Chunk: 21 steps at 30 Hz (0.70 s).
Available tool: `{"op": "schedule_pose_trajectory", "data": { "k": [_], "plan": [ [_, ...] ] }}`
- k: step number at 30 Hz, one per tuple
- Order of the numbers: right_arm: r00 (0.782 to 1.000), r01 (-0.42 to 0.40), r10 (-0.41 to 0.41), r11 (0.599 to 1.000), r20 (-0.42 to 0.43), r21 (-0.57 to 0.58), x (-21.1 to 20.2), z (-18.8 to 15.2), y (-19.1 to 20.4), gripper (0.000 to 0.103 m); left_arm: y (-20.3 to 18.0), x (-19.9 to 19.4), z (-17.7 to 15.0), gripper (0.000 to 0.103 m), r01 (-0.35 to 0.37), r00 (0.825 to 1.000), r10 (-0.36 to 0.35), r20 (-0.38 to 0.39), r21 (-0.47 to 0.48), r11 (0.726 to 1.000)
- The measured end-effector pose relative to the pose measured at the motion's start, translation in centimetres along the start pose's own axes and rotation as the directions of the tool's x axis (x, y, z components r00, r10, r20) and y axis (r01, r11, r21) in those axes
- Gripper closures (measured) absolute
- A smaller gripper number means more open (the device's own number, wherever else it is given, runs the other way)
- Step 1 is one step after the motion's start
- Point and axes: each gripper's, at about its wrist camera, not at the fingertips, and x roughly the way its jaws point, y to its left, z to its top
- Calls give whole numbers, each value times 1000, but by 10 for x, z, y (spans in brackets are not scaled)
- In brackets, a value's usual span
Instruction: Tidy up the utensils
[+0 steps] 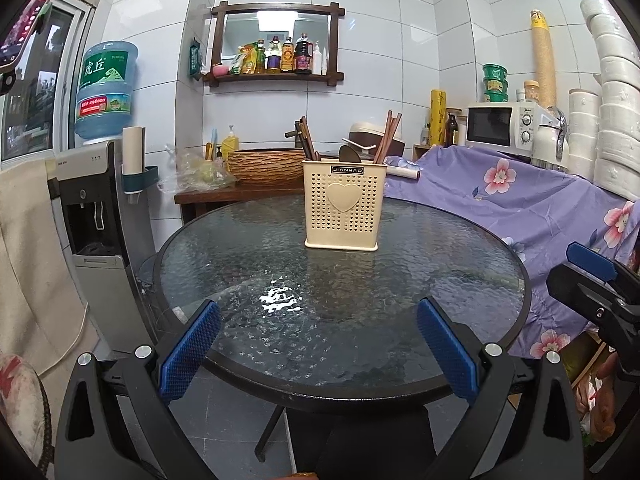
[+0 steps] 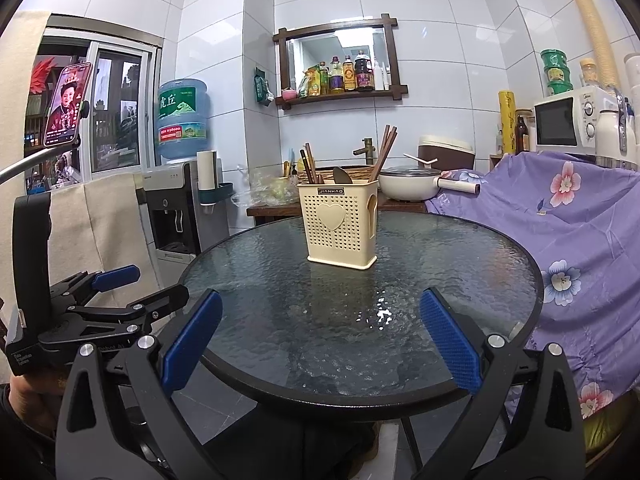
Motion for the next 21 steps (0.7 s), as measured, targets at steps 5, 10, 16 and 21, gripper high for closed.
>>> {"op": "schedule_pose_trajectory", "data": {
  "k": [5,10,16,21],
  "plan": [
    [1000,-1,1,1000,-1,-1,0,0,0,6,-1,0,0,6,1,1000,-1,-6,2,1000],
    [1000,-4,4,1000,-3,6,0,0,-1,6,-1,0,2,6,-3,1000,3,-7,3,1000],
    [1000,3,-3,1000,-10,2,3,0,2,6,-1,0,2,6,-13,1000,13,-16,5,1000],
    [1000,3,-3,1000,-16,0,6,0,5,6,-1,1,2,6,0,1000,0,-22,3,1000]
  ]
}}
